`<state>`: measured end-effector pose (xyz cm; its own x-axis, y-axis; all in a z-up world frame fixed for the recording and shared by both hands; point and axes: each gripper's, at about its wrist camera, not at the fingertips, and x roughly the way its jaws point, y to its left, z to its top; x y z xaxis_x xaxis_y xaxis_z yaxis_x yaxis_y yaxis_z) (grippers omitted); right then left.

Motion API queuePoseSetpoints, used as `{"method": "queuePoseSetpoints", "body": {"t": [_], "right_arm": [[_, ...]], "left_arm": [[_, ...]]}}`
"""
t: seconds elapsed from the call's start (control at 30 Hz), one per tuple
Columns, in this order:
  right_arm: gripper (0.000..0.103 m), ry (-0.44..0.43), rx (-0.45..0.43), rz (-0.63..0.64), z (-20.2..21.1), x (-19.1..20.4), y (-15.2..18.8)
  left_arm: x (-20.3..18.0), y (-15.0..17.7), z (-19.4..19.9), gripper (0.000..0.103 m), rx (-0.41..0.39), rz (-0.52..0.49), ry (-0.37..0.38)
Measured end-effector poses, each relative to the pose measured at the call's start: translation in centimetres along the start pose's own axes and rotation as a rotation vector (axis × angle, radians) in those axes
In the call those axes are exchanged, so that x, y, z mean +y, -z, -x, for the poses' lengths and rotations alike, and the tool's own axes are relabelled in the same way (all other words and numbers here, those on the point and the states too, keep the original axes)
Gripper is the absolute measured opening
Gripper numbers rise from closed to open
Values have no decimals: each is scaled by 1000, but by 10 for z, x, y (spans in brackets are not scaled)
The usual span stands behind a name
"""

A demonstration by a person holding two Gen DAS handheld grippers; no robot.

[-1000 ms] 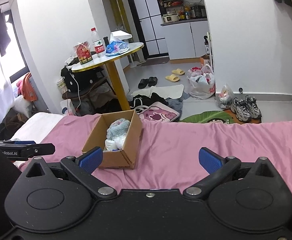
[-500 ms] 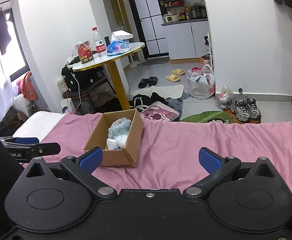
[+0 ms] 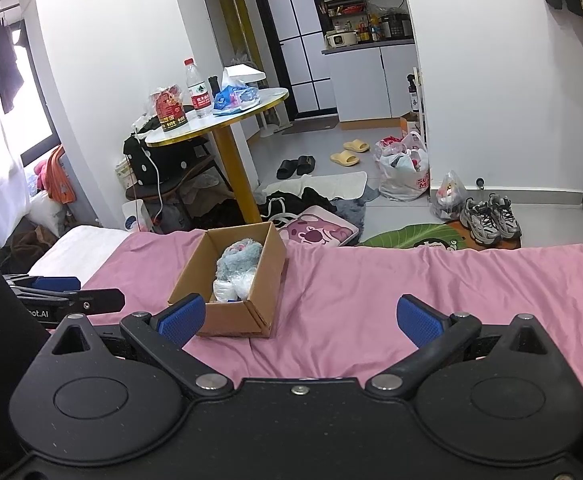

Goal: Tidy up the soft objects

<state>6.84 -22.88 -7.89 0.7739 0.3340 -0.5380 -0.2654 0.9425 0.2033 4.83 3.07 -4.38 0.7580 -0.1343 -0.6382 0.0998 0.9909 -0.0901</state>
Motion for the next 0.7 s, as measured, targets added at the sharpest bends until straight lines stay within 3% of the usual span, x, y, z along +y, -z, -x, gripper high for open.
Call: {"method": "queuePoseSetpoints", "body": {"t": [0.7], "right_arm": [[103,2,3,-5,1,-2,-2]], "left_arm": [[1,1,0,103,-3,-3,-9]]}}
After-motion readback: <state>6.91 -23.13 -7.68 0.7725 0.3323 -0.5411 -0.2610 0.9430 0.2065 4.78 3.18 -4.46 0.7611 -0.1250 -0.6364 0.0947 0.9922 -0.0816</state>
